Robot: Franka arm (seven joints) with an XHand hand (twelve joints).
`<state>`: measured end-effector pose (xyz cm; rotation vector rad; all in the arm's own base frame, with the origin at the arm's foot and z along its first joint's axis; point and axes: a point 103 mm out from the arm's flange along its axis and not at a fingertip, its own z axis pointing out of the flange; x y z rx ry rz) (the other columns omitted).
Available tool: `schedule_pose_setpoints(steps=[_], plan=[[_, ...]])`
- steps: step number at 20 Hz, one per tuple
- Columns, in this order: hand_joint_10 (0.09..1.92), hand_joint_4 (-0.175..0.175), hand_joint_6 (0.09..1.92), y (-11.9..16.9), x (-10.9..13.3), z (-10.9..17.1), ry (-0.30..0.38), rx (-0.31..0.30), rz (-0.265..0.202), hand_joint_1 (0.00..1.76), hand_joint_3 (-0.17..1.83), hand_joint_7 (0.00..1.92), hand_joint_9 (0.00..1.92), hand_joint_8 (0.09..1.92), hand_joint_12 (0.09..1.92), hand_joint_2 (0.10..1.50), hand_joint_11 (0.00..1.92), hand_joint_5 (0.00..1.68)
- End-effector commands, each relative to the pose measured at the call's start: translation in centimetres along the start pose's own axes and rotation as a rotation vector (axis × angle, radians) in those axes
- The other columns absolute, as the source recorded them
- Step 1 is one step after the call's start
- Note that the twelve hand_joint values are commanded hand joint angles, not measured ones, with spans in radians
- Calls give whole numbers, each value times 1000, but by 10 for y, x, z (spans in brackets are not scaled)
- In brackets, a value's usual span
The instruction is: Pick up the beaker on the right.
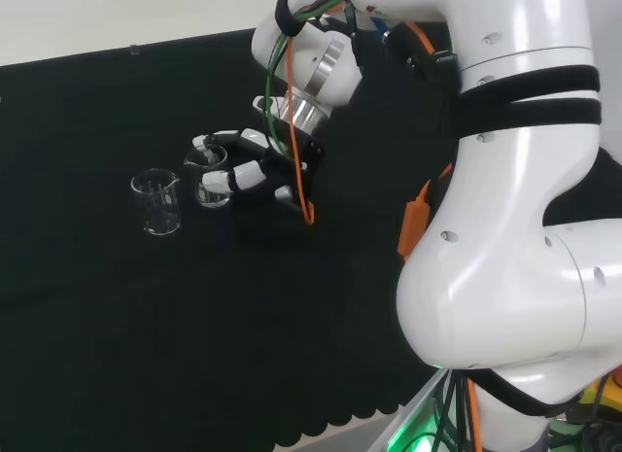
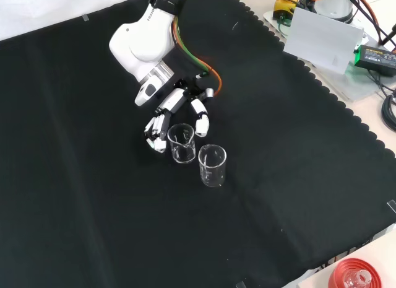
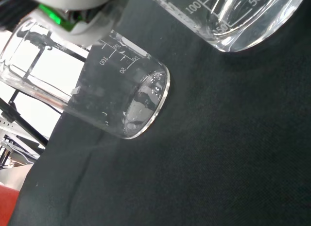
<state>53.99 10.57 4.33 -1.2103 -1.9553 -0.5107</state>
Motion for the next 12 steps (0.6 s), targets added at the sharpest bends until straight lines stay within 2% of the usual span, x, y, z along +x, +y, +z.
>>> schedule_pose_setpoints(steps=[1, 12], plan=[[649, -62, 87, 2, 0, 2, 3, 3, -2, 892, 674, 351, 426, 629, 1212, 496, 0, 421], [650, -53, 87, 9, 0, 11, 3, 2, -4, 906, 674, 375, 446, 631, 1229, 497, 0, 457]])
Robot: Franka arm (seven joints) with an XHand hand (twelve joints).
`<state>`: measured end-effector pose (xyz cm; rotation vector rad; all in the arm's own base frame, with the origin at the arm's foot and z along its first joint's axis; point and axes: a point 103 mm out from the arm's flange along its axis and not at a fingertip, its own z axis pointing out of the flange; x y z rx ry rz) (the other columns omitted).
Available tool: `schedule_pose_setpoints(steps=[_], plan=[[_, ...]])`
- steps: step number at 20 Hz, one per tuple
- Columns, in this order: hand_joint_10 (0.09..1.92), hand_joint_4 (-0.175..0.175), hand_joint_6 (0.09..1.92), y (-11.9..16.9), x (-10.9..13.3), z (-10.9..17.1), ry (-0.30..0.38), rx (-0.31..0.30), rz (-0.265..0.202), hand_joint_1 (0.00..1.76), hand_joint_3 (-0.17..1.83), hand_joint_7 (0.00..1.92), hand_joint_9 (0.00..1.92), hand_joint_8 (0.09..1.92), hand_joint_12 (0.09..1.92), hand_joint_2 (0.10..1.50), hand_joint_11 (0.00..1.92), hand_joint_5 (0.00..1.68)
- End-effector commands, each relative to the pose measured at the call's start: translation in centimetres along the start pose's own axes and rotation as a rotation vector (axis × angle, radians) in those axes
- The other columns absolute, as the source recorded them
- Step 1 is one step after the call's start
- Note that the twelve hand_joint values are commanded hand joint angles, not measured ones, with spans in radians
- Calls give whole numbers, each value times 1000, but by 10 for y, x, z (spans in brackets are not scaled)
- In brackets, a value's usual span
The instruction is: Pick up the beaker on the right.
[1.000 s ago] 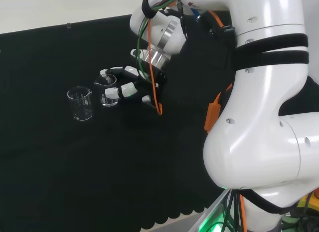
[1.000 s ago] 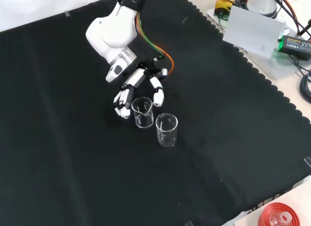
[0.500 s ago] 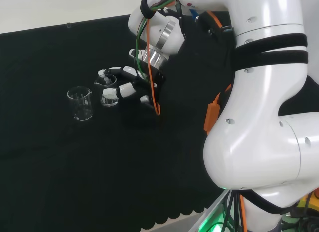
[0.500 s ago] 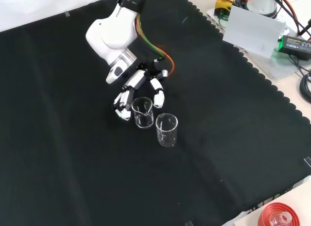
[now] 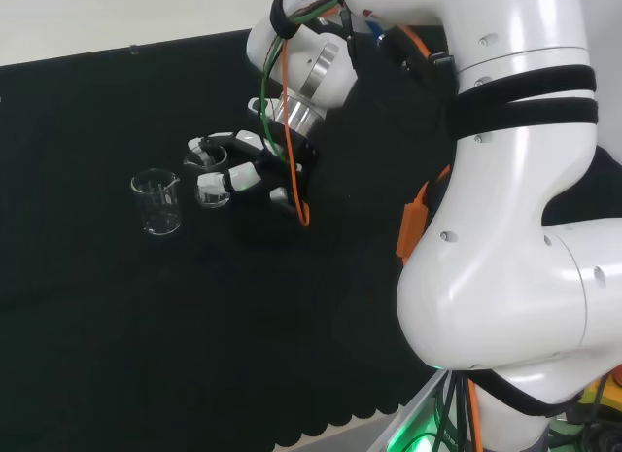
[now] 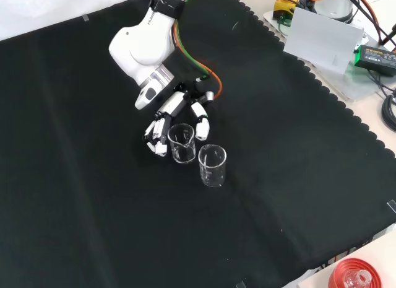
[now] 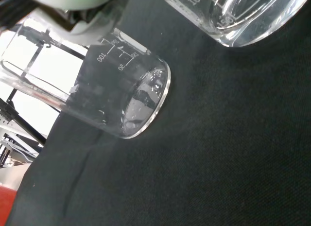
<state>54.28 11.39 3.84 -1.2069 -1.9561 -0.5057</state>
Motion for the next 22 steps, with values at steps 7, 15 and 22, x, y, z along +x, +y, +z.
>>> schedule_pose_setpoints(steps=[7, 15, 22], plan=[[651, -45, 87, 7, 1, 5, -1, -7, -2, 917, 675, 404, 469, 634, 1242, 504, 0, 522], [596, -24, 678, 8, 2, 4, -16, -44, 9, 931, 637, 502, 553, 577, 1315, 591, 0, 648], [572, 172, 890, 7, 4, 2, -76, -103, 41, 1056, 381, 701, 712, 560, 1348, 873, 124, 1085]])
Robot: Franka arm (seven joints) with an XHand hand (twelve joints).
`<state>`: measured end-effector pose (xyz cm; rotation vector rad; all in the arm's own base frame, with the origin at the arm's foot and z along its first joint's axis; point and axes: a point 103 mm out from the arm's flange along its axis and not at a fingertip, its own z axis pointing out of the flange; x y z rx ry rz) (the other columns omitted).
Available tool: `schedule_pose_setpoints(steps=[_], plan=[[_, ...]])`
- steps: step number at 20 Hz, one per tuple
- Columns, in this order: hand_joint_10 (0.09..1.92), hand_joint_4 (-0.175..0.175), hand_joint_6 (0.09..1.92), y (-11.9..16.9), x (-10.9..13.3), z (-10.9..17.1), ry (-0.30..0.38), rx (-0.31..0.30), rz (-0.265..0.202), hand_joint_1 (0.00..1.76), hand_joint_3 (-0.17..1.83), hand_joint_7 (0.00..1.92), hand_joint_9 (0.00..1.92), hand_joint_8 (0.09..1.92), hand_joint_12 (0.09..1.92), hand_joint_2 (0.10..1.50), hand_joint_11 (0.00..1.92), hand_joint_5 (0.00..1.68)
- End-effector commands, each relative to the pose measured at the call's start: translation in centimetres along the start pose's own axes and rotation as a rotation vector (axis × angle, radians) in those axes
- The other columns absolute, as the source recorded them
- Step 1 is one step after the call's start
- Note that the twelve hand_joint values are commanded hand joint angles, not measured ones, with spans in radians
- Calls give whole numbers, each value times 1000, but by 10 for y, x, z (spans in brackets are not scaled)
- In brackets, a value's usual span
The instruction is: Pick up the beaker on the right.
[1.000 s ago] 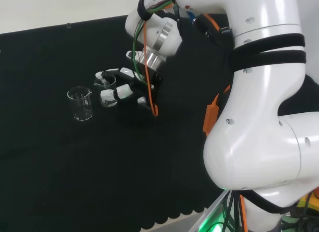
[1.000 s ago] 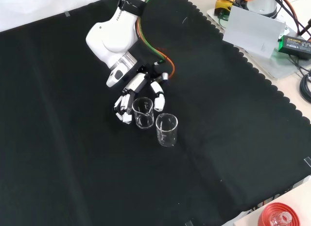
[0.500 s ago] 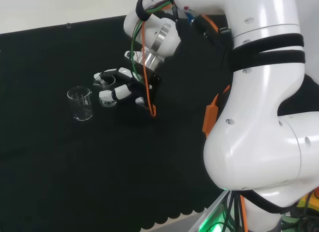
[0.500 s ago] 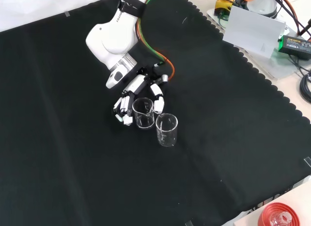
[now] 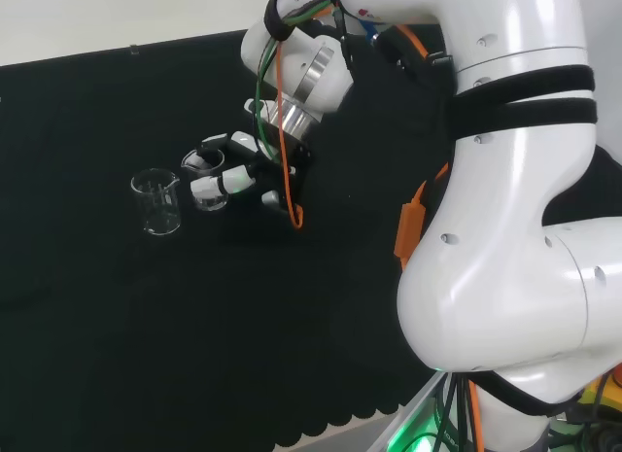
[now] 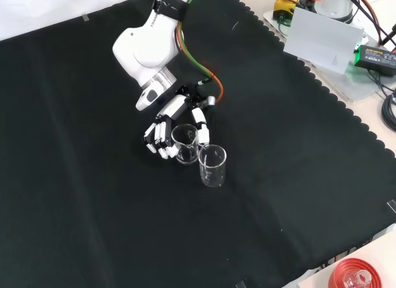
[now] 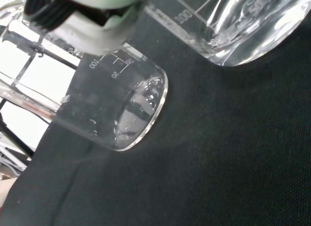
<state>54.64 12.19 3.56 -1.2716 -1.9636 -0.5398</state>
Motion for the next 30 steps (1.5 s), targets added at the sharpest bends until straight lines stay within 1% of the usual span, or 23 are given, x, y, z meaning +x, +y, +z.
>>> schedule_pose_setpoints(steps=[1, 5, 12, 13, 16, 19, 22, 26, 30], plan=[[565, 174, 848, 0, 3, -5, -59, -53, 19, 1067, 407, 736, 736, 553, 1342, 849, 155, 1118], [541, 175, 705, 1, 7, -11, -99, -60, -2, 1097, 475, 826, 804, 526, 1320, 776, 253, 1215], [519, 175, 641, 1, 7, -21, -130, -63, -3, 1109, 502, 919, 860, 494, 1306, 746, 320, 1256], [508, 175, 632, 1, 7, -22, -139, -65, -3, 1110, 504, 963, 880, 472, 1303, 744, 332, 1261], [458, 175, 610, 1, 7, -26, -156, -60, 2, 1114, 510, 1189, 994, 371, 1261, 736, 433, 1274], [367, 175, 589, 0, 7, -32, -166, -53, 7, 1118, 516, 1421, 1177, 239, 1194, 728, 585, 1287], [253, 175, 566, -1, 8, -37, -176, -38, 7, 1122, 516, 1577, 1348, 130, 1130, 723, 724, 1300], [200, 175, 552, -3, 12, -44, -199, -41, 3, 1124, 515, 1635, 1418, 87, 1115, 721, 781, 1307], [171, 175, 537, -5, 18, -51, -258, -43, -13, 1126, 517, 1649, 1437, 87, 1098, 717, 800, 1316]])
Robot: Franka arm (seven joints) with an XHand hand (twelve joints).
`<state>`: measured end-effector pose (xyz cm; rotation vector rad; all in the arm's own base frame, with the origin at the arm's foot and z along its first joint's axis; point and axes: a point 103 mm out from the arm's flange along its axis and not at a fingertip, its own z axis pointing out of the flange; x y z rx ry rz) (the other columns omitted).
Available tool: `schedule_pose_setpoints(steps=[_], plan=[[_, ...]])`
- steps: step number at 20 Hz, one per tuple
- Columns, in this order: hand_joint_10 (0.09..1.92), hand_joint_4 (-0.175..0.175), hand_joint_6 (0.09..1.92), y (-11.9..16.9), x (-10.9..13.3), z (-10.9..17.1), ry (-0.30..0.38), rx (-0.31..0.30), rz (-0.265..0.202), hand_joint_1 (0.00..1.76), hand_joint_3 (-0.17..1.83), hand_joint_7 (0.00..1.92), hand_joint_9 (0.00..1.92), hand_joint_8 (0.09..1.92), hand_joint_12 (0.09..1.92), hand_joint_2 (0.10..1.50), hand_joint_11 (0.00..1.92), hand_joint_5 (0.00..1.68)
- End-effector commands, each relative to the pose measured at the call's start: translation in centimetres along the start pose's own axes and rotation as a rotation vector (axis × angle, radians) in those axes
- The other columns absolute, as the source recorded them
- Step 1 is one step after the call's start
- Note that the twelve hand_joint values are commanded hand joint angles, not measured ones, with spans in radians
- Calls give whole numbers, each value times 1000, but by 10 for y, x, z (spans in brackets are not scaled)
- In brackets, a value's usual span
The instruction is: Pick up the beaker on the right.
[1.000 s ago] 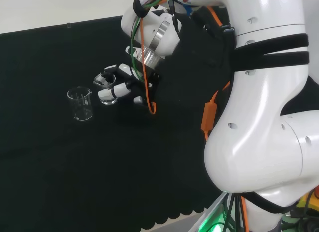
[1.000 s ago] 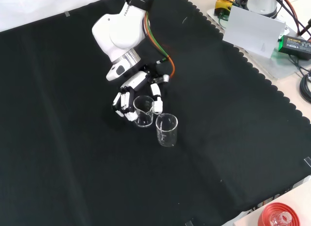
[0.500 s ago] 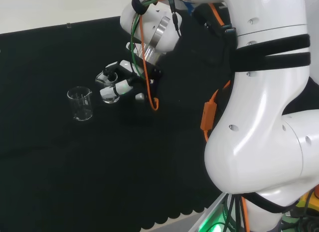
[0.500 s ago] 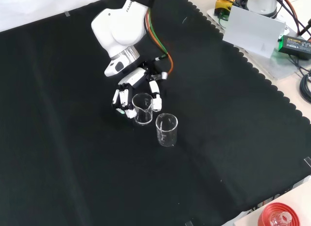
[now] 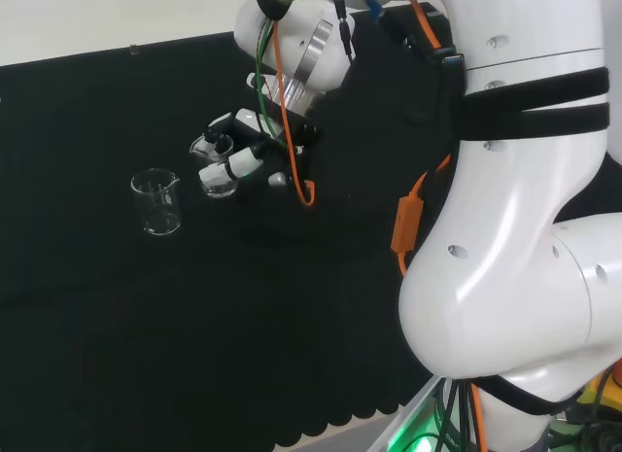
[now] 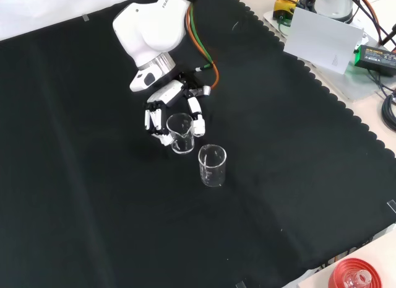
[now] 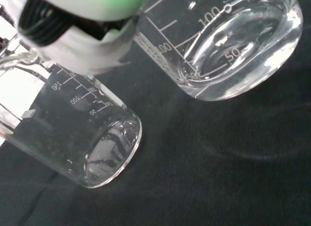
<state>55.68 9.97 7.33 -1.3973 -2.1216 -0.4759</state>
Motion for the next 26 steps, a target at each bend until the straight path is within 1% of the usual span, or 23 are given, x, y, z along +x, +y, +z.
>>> schedule_pose_setpoints(steps=[1, 3, 6, 11, 15, 19, 26], plan=[[167, 175, 535, -3, 4, -11, -80, 2, -16, 1126, 517, 1650, 1439, 87, 1096, 716, 802, 1317], [163, 175, 533, -4, 5, -15, -114, 7, -14, 1127, 517, 1653, 1442, 87, 1096, 716, 805, 1318], [159, 175, 531, -6, 4, -20, -147, 13, -3, 1127, 517, 1657, 1446, 87, 1096, 716, 812, 1319], [155, 175, 528, -7, 9, -25, -181, 45, 5, 1127, 517, 1667, 1453, 87, 1095, 715, 820, 1321], [151, 175, 524, -10, 16, -29, -201, 69, 7, 1128, 518, 1672, 1456, 87, 1093, 714, 824, 1323], [148, 175, 521, -13, 26, -34, -207, 77, 5, 1128, 519, 1675, 1460, 87, 1092, 713, 827, 1325], [130, 175, 499, -19, 47, -45, -237, 81, -6, 1132, 529, 1682, 1469, 87, 1086, 703, 832, 1338]])
